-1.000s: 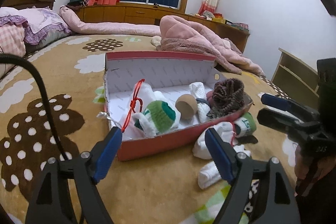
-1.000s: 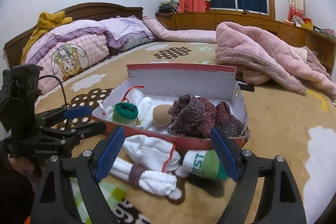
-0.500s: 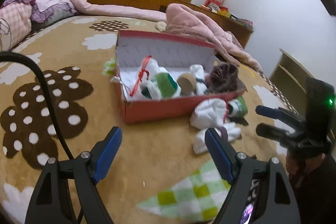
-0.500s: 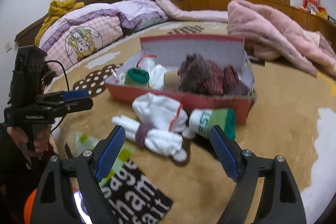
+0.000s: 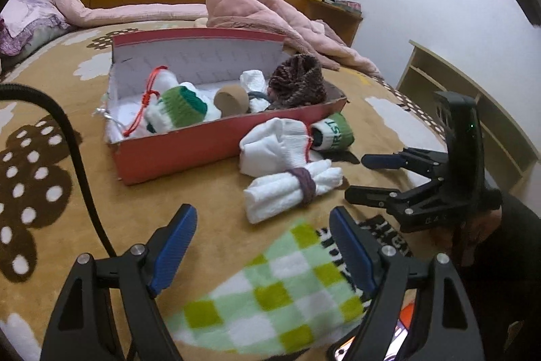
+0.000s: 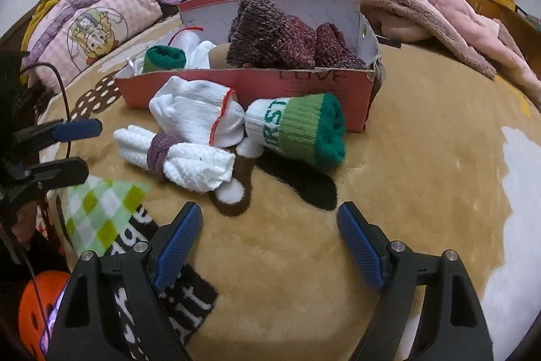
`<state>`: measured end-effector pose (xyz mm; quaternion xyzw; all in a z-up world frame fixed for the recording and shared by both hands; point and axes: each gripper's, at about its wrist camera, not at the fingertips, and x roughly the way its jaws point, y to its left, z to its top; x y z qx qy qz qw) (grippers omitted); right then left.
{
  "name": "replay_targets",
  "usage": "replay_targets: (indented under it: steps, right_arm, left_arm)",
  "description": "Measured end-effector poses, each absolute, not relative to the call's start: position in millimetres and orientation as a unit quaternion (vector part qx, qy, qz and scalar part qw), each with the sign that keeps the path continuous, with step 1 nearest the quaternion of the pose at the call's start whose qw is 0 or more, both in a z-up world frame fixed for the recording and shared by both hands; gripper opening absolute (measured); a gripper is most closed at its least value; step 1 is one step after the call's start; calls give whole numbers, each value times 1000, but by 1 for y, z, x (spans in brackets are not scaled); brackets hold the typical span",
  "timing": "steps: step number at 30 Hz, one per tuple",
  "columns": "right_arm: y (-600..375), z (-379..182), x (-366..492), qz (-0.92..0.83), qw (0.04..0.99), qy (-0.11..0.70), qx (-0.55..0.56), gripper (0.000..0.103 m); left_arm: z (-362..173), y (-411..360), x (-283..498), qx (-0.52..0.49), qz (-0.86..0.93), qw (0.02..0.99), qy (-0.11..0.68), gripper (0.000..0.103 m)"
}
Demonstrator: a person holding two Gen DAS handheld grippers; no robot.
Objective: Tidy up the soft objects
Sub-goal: 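Withdraw both open grippers from the box back over the pile, then grasp the rolled white sock bundle with the left gripper while the right grasps the white-and-green sock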
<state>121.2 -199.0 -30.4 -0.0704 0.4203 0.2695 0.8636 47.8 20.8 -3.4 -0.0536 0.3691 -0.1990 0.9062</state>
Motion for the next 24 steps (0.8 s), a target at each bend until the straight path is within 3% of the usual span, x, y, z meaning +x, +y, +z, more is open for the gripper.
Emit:
replay_targets:
  steps: [8, 9, 10, 11, 13, 24]
  right_arm:
    - [-208, -19, 128, 261, 875, 407, -29, 85]
    - [-208, -18, 129, 260, 876, 406, -27, 85]
    - [-209, -18, 129, 258, 877, 405, -25, 85]
    - [-210, -18, 129, 257, 877, 405, -24, 85]
    - [-209, -18, 130, 255, 877, 408, -30, 85]
    - [-202, -18, 143, 220, 890, 399, -29, 85]
  left_arm:
    - [-19, 22, 78, -98, -201, 897, 381, 81]
    - [-21, 20, 80, -97, -205, 895, 384, 67]
    - [-23, 18, 82, -92, -207, 892, 391, 37]
    - [-24, 15, 83, -84, -206, 891, 395, 24]
    - [-21, 15, 81, -81, -212, 894, 387, 8]
    - [-13, 22, 56, -29, -187, 907, 375, 8]
